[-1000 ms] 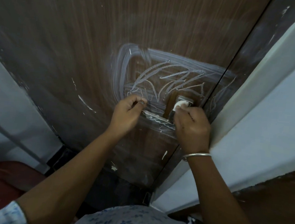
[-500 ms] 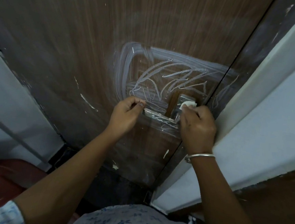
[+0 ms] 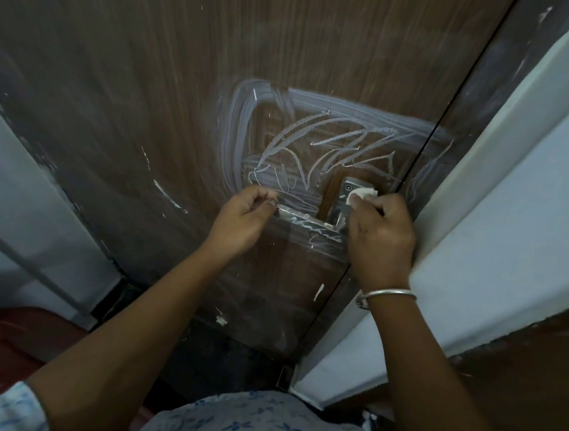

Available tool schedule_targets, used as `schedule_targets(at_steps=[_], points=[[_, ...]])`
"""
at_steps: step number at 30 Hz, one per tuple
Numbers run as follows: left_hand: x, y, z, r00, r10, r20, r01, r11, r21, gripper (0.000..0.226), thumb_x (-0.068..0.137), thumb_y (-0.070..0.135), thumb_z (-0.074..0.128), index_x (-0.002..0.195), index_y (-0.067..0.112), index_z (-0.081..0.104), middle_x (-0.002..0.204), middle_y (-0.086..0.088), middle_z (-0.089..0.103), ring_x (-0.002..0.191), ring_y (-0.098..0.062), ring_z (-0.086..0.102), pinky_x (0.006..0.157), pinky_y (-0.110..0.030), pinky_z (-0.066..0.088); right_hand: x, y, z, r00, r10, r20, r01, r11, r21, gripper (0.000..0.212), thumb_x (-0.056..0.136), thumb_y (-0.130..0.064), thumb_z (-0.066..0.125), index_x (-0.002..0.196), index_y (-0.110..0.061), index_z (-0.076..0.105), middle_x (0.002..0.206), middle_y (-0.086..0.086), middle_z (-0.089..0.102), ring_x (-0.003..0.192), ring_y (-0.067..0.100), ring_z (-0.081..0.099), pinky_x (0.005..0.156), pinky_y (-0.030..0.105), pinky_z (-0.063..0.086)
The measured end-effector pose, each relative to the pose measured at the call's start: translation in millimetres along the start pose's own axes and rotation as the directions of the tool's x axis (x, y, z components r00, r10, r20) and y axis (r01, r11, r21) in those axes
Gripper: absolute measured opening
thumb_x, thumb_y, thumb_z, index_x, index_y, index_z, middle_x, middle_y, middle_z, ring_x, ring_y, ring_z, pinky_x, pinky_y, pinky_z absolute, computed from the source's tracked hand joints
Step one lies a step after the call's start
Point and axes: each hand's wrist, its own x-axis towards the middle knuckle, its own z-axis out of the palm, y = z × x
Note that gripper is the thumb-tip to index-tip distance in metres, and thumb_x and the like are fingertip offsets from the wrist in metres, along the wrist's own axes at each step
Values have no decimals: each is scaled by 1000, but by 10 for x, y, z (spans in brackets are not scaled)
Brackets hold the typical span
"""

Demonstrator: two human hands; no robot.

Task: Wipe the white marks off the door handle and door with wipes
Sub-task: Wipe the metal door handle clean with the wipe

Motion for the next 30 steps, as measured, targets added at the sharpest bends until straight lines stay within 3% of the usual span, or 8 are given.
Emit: schedule_targets(at_steps=[5,11,14,17,20,23,27,30], points=[[-29,27,12,1000,-13,21,13,1000,-21,14,93,16,51,100,20,62,88,18,61,77,13,56,76,-9,43,35,-105,106,990,87,106,-93,994,49,36,86,-17,59,60,-28,37,65,-9,46,61,0,46,52,16,29],[-45,4,-37,999,-12,31,13,1000,-17,13,93,15,50,97,13,63,71,14,56,55,11,50,62,-20,38,-2,-67,61,985,165,47,-169,982,85,27,86,-22,58,63,-28,45,69,-8,54,64,1,52,52,8,35],[-59,-4,-24,999,-19,34,20,999,-38,11,93,14,50,94,14,61,67,13,54,51,9,48,60,-21,37,5,-134,84,993,52,110,-56,998,40,23,89,-19,57,71,-28,45,75,-10,50,70,-3,50,60,14,37],[-68,-11,3,998,-29,57,32,999,-44,11,93,17,51,90,19,61,69,12,54,53,8,48,62,-23,39,15,-143,100,974,-90,208,131,973,-189,16,89,-7,53,76,-15,47,80,-1,48,72,2,45,65,23,37],[-59,-27,3,997,-48,59,52,996,-67,17,94,19,51,84,30,59,73,14,56,59,12,52,64,-20,40,0,-114,45,992,26,123,-15,996,-88,33,88,-7,53,65,-24,36,76,3,47,72,19,46,63,25,34],[-57,-40,6,997,-51,58,56,995,-85,19,94,19,51,82,31,58,71,15,56,60,12,52,64,-21,40,-16,-81,23,993,109,44,-108,994,-32,32,87,-15,57,63,-28,40,72,-2,50,72,16,49,65,23,36],[-62,-37,50,996,-59,70,65,994,-87,18,94,19,51,85,33,58,72,16,56,61,13,53,63,-20,40,-26,-115,21,991,-46,123,64,988,-141,14,88,-10,58,76,-11,52,78,-1,49,73,7,43,69,28,41],[-65,-38,62,995,-73,68,80,992,-96,15,93,21,51,90,34,57,78,18,58,68,12,55,66,-19,41,-34,-70,-14,967,-203,151,242,920,-309,9,82,6,57,74,4,58,80,17,55,77,31,54,67,35,48]])
